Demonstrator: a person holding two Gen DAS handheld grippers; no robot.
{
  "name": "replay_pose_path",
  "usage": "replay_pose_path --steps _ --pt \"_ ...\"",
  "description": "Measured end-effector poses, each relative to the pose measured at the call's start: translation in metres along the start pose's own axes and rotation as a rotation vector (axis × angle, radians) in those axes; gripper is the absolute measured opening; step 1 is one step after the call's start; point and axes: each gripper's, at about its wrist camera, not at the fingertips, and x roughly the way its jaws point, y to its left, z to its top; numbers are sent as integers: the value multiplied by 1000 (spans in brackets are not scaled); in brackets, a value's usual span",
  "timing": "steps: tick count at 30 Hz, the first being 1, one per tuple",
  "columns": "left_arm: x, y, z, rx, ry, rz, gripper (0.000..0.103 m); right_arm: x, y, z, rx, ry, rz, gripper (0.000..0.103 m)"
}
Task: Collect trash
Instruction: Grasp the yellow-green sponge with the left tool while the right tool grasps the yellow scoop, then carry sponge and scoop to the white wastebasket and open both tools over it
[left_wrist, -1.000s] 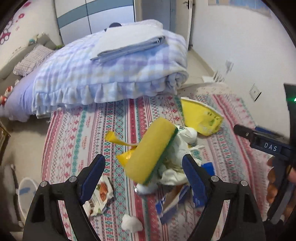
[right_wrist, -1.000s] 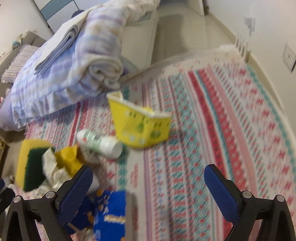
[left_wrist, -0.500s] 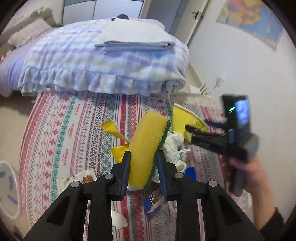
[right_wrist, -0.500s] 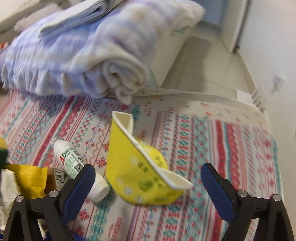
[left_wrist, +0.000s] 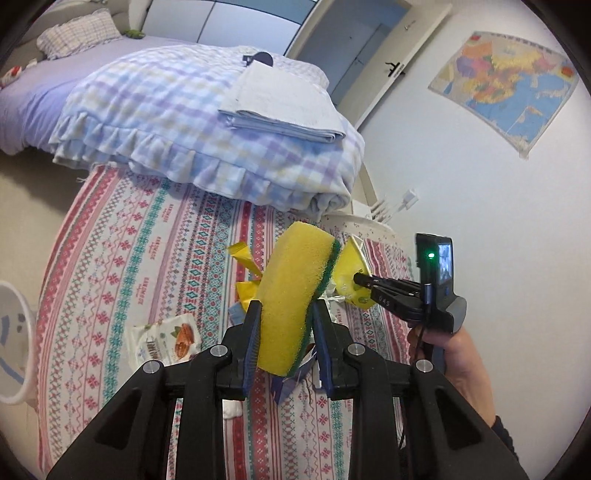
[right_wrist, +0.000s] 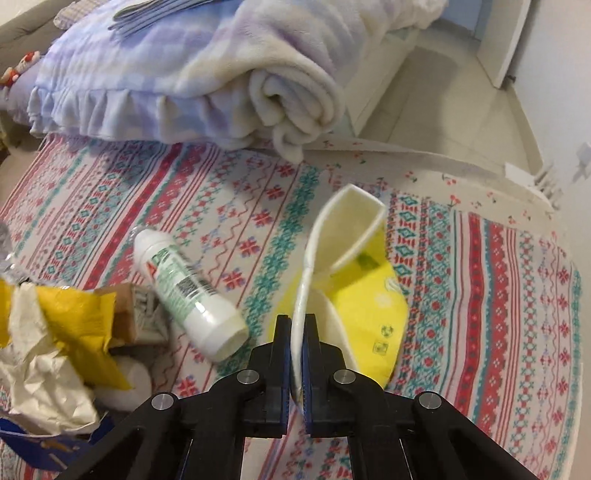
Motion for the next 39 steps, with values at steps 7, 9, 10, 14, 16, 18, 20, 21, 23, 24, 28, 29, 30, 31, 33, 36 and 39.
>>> replay_pose_path --steps 7,9,10,14,16,18,20,21,23,24,28,29,30,31,33,36,39 --pt "-27 20 -8 -38 -24 23 29 -28 4 2 75 -67 84 2" --pt "-32 26 -8 -58 -22 18 29 -38 1 -1 105 -91 118 2" --pt "-34 27 -9 -61 -26 19 29 -41 0 -1 122 -101 131 2" --pt "-47 35 -10 -76 -49 23 29 -57 -18 -6 215 -154 210 2" --pt "-51 40 -12 -86 -48 28 29 -57 -21 -8 220 -151 201 2" --pt "-58 46 -13 -92 -53 37 29 -55 -23 -8 218 -146 209 2" --pt "-68 54 -13 -85 -72 76 29 -56 -25 -9 238 -148 191 2" --pt "-72 61 -12 -87 -80 100 29 -58 -24 -8 239 -155 179 2" --pt "-80 82 -9 -123 -92 125 29 -64 -12 -5 204 -170 141 2" --pt "-83 94 -8 -148 -97 135 29 -68 -2 -4 164 -183 117 2" --pt "-98 149 -12 -229 -139 230 29 -95 32 -4 78 -264 105 2" --pt "-99 166 -18 -266 -141 248 29 -103 39 -4 68 -288 112 2" --pt "-98 178 -23 -300 -132 259 29 -108 45 -5 59 -305 116 2" --pt "-96 192 -29 -342 -113 269 29 -118 56 -6 39 -333 123 2" --pt "-94 217 -40 -435 -81 256 29 -128 73 -8 9 -364 144 2" --pt "-101 238 -46 -516 -89 226 29 -141 104 -13 -60 -404 165 2" --pt "-110 250 -51 -539 -109 258 29 -155 131 -14 -95 -441 222 2"
